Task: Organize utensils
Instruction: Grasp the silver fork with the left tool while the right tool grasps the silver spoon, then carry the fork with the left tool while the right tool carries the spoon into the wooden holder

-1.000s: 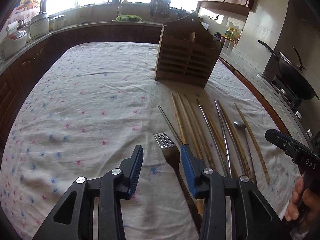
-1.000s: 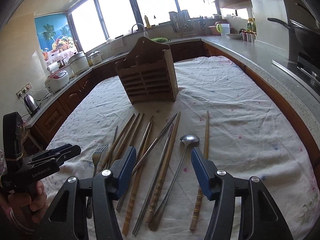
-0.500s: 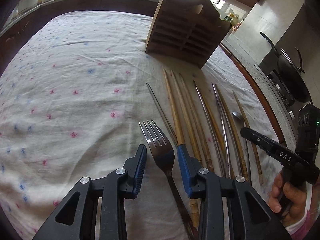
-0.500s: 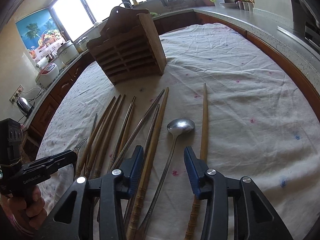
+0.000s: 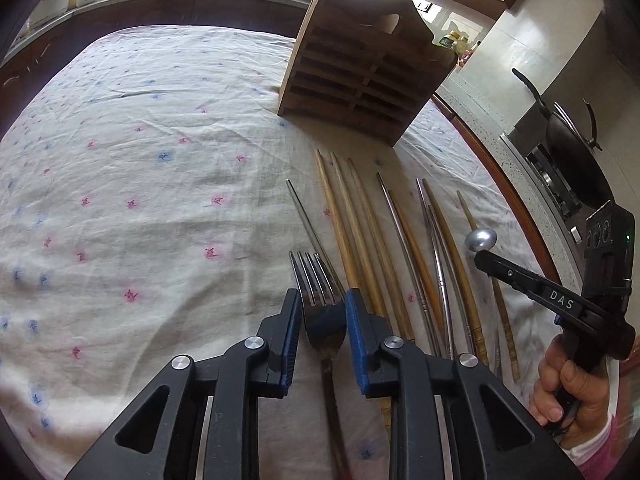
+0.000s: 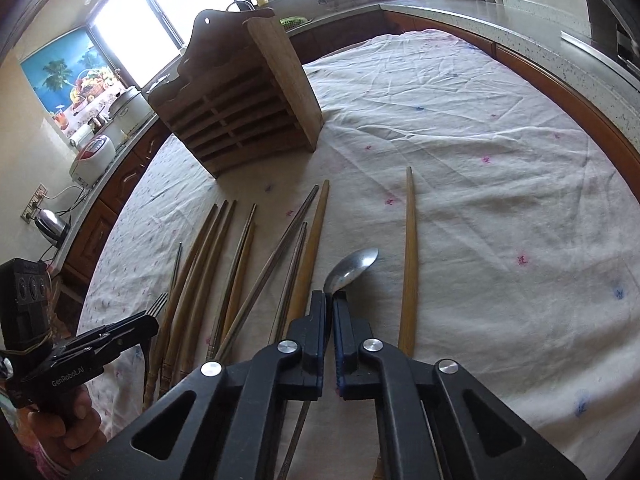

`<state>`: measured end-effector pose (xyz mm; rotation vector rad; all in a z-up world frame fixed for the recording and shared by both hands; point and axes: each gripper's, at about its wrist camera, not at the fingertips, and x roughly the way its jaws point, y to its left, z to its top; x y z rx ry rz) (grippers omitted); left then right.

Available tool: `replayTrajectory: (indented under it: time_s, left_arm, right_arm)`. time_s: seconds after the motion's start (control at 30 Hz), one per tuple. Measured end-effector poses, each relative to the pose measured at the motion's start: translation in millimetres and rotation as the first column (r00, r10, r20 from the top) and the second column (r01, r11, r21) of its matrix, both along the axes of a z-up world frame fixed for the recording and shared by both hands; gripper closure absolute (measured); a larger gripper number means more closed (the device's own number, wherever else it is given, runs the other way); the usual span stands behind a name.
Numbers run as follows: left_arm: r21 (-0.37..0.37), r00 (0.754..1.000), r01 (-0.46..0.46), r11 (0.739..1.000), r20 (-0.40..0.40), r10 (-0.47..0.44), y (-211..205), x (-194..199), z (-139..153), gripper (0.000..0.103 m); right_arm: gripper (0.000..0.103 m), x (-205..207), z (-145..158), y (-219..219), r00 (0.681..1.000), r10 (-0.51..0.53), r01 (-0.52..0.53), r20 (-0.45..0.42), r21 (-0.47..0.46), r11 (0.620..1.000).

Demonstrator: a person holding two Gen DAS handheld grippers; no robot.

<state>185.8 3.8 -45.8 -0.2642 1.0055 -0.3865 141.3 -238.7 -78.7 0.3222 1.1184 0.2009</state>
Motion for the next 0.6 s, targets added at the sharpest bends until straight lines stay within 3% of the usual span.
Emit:
replayTrajectory:
  time_s: [0.13, 0.17, 0.6]
  left_arm:
    - [-0.020, 1.000, -0.012, 1.000, 0.029, 0.012, 8.5, -9.5, 11.9, 0.087]
    - [-0.025, 0.999, -0.014, 1.000, 0.039, 0.015, 11.3, -12.8, 16.1, 0.100]
    - [-0.145, 0.977, -0.021, 0.989, 0.209, 0.051, 48.9, -49.3, 88.0, 0.102]
  right_arm:
    - [0.101, -10.0, 18.5, 3.4, 0.999, 0.014, -0.014, 0.051, -0.008, 1.000]
    - [0.101, -12.5, 23.9, 3.6, 0.998, 0.014, -0.013, 0.067, -0.010, 1.000]
    - [0.101, -22.9, 102.1, 2.3, 0.966, 0.011, -0.008, 0.259, -0.010, 1.000]
